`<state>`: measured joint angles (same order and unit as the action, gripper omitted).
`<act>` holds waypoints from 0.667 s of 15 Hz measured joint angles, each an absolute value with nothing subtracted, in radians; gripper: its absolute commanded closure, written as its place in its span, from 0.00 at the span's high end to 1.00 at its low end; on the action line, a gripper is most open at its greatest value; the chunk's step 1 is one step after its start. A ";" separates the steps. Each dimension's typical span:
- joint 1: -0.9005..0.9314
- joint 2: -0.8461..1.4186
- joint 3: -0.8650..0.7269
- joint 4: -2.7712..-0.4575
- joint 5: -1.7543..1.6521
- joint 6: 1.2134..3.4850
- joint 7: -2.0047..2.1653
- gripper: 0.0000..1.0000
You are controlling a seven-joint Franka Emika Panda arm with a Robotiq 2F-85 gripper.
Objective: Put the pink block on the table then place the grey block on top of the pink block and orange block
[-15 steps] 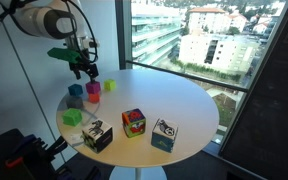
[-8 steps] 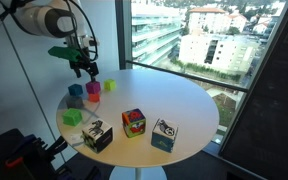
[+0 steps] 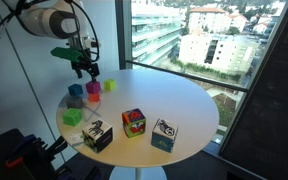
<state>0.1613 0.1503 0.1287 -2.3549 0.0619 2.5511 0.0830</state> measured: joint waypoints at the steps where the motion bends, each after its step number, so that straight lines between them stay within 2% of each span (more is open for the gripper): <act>1: 0.161 0.156 0.128 -2.350 0.062 2.542 0.083 1.00; 10: 0.154 0.162 0.128 -2.333 0.062 2.504 0.082 1.00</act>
